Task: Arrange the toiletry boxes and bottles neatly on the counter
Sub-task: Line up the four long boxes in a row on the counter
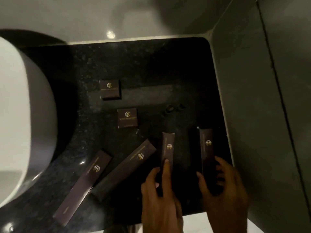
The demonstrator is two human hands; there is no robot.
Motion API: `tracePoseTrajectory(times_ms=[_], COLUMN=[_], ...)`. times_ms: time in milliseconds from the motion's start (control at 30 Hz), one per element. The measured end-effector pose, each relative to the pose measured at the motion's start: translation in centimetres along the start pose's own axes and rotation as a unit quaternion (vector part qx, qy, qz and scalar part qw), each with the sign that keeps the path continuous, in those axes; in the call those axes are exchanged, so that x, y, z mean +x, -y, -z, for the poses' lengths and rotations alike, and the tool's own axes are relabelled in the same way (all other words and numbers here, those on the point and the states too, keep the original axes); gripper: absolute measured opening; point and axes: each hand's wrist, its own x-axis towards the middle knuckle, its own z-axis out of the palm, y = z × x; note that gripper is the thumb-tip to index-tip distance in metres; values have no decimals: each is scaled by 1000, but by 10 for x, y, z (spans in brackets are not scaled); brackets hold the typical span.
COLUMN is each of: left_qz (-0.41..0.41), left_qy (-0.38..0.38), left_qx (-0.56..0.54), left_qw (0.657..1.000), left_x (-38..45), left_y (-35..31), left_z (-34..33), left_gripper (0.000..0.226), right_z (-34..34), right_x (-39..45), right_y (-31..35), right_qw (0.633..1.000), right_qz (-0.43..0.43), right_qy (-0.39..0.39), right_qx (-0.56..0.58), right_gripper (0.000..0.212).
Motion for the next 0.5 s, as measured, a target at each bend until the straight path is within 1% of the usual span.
tracePoseTrajectory(times_ms=[67,100,133,200,233,267,300,333,400,433,467,500], left_qz=[-26,-37,-40,-44,-41,-46,-56,-55,-19,-2,-3,-22], left_qy=[2,-3,-14,-53,-91,-143,-183,-207,-218,-196,-164,-126], left_qx=[34,35,22,-1,-4,2,18,44,129,171,201,213], left_qw=[999,999,999,998,995,989,981,976,967,966,966,969], left_x=[4,4,1,-7,-11,-14,-16,-16,-15,-14,-14,-15], left_y=[-8,-13,-16,-13,-5,8,23,40,76,92,105,117], left_z=[-3,0,6,27,41,56,72,87,116,125,130,130], left_gripper=[109,108,102,80,70,60,53,48,52,58,62,64], right_z=[0,1,4,14,18,20,16,9,-15,-30,-46,-60], right_x=[3,3,1,-4,-8,-15,-22,-29,-44,-49,-54,-58], right_y=[3,6,10,29,44,60,76,90,111,120,127,131], right_qw=[1000,1000,1000,998,997,995,993,990,981,975,970,966], right_qz=[13,18,18,25,43,70,101,128,164,176,185,189], right_qy=[4,4,-5,-49,-65,-61,-34,8,102,135,159,173], right_qx=[-16,-19,-21,-15,-1,21,43,54,36,11,-17,-40], right_gripper=[70,70,69,61,52,45,42,41,45,51,59,63])
